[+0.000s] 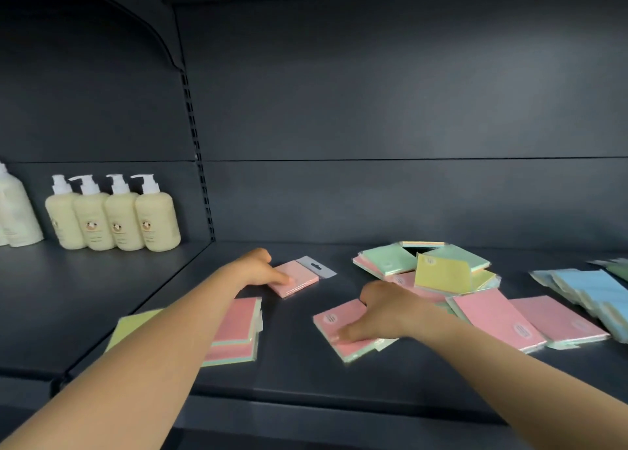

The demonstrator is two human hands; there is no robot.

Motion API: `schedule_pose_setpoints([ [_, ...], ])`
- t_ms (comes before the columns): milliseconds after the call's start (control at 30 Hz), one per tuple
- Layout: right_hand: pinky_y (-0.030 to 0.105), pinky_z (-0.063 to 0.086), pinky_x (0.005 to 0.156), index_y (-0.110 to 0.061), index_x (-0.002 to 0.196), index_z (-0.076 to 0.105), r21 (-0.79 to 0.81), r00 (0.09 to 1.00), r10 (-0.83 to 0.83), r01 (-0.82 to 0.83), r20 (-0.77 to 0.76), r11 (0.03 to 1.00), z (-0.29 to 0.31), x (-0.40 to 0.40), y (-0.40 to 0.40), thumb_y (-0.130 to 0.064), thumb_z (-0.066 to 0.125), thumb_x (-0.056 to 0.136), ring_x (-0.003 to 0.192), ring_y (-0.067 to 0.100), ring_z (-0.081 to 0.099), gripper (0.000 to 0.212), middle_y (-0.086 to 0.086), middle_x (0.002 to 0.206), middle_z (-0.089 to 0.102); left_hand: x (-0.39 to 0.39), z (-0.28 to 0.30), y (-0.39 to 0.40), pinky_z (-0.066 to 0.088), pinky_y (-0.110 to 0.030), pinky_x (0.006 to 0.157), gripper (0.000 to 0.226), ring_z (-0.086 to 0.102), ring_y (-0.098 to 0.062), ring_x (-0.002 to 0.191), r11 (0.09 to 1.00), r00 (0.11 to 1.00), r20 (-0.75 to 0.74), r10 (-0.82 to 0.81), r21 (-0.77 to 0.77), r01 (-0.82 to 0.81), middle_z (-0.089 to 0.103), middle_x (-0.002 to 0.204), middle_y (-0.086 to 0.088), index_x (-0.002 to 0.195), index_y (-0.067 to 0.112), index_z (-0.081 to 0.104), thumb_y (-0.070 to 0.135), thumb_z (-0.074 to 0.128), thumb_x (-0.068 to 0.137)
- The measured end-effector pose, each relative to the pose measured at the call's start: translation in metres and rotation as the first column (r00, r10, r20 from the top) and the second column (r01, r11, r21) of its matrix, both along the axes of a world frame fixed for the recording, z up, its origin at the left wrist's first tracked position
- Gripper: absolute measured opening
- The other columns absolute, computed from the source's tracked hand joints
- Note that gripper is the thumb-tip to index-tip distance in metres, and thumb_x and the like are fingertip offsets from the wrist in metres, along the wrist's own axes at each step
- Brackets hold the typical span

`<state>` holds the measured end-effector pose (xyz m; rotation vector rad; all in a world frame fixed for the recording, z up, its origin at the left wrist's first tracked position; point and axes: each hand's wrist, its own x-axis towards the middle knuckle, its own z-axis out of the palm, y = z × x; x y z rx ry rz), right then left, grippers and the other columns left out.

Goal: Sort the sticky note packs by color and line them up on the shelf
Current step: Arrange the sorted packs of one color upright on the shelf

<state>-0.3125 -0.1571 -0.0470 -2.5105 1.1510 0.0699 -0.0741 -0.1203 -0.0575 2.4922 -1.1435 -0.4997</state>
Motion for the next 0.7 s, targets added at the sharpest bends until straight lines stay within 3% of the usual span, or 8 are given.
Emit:
schedule_pose_setpoints([
  [67, 0.022, 0.035, 0.054, -0.019, 0.087, 0.049, 0.017, 0.998, 0.014, -0.013, -0.066, 1.0, 0.006, 0.002, -0.004, -0.055, 0.07, 0.068, 0.065, 0.01, 0.046, 0.045, -0.007, 0.076, 0.048, 0.005, 0.002, -0.006, 0.037, -0.029, 0.092, 0.068, 0.05, -0.021, 0.111, 0.999, 1.0, -0.031, 0.004, 0.039, -0.003, 0.052, 0.122, -0.005, 0.125, 0.01, 0.051, 0.046, 0.075, 0.073],
  [133, 0.024, 0.038, 0.059, -0.016, 0.095, 0.056, 0.046, 0.996, 0.027, -0.023, -0.09, 0.999, 0.009, 0.003, -0.009, -0.05, 0.072, 0.068, 0.07, 0.013, 0.05, 0.046, -0.005, 0.08, 0.053, 0.009, 0.005, -0.012, 0.038, -0.026, 0.078, 0.037, 0.048, -0.02, 0.091, 0.997, 0.996, -0.09, -0.025, 0.067, 0.031, 0.053, 0.099, -0.003, 0.09, 0.016, 0.059, 0.041, 0.078, 0.071],
  [167, 0.025, 0.037, 0.061, -0.013, 0.097, 0.059, 0.079, 0.997, 0.032, -0.026, -0.074, 0.997, 0.009, 0.003, -0.012, -0.048, 0.074, 0.067, 0.072, 0.015, 0.05, 0.048, -0.003, 0.082, 0.054, 0.01, 0.006, -0.016, 0.039, -0.023, 0.073, 0.034, 0.05, -0.019, 0.088, 0.996, 0.992, -0.122, -0.029, 0.082, 0.039, 0.056, 0.096, -0.003, 0.084, 0.016, 0.059, 0.037, 0.08, 0.069],
  [267, 0.026, 0.031, 0.058, -0.013, 0.086, 0.06, 0.197, 0.999, 0.032, -0.032, 0.0, 0.98, 0.005, 0.003, -0.019, -0.042, 0.08, 0.065, 0.071, 0.016, 0.045, 0.041, 0.0, 0.076, 0.05, 0.015, 0.005, -0.026, 0.047, -0.025, 0.078, 0.055, 0.055, -0.019, 0.11, 0.994, 0.981, -0.193, 0.011, 0.107, 0.009, 0.059, 0.119, -0.005, 0.112, 0.011, 0.058, 0.027, 0.083, 0.066],
  [333, 0.025, 0.033, 0.06, -0.015, 0.081, 0.058, 0.258, 0.998, 0.009, -0.024, 0.058, 0.966, 0.003, 0.003, -0.021, -0.034, 0.082, 0.066, 0.072, 0.015, 0.048, 0.034, -0.001, 0.076, 0.053, 0.016, 0.005, -0.029, 0.048, -0.027, 0.08, 0.056, 0.052, -0.019, 0.113, 0.994, 0.974, -0.224, 0.031, 0.107, -0.007, 0.054, 0.122, -0.005, 0.113, 0.011, 0.053, 0.023, 0.083, 0.067],
  [467, 0.026, 0.043, 0.074, -0.014, 0.086, 0.06, 0.411, 0.971, -0.041, -0.06, 0.234, 0.909, 0.011, 0.005, -0.019, -0.008, 0.074, 0.076, 0.083, 0.017, 0.06, 0.019, 0.002, 0.088, 0.064, 0.02, 0.006, -0.025, 0.047, -0.026, 0.083, 0.049, 0.049, -0.018, 0.102, 0.996, 0.962, -0.274, 0.01, 0.086, 0.014, 0.05, 0.113, -0.005, 0.104, 0.013, 0.046, 0.02, 0.081, 0.071],
  [600, 0.02, 0.051, 0.065, -0.008, 0.094, 0.067, 0.589, 0.911, -0.119, -0.152, 0.396, 0.794, 0.029, 0.012, -0.014, 0.011, 0.062, 0.08, 0.078, 0.015, 0.067, 0.024, 0.005, 0.086, 0.072, 0.03, 0.015, -0.018, 0.045, -0.022, 0.062, 0.036, 0.054, -0.016, 0.081, 0.999, 0.928, -0.371, -0.017, 0.029, 0.03, 0.057, 0.091, -0.007, 0.101, 0.01, 0.048, 0.005, 0.074, 0.076],
  [700, 0.025, 0.057, 0.074, -0.004, 0.095, 0.067, 0.646, 0.828, -0.232, -0.191, 0.51, 0.739, 0.034, 0.031, -0.004, 0.011, 0.063, 0.079, 0.082, 0.018, 0.069, 0.022, 0.01, 0.091, 0.072, 0.051, 0.023, -0.005, 0.043, -0.022, 0.054, 0.031, 0.054, -0.016, 0.073, 0.992, 0.899, -0.437, 0.018, -0.108, -0.072, 0.053, 0.081, -0.007, 0.101, 0.01, 0.043, -0.003, 0.064, 0.082],
])
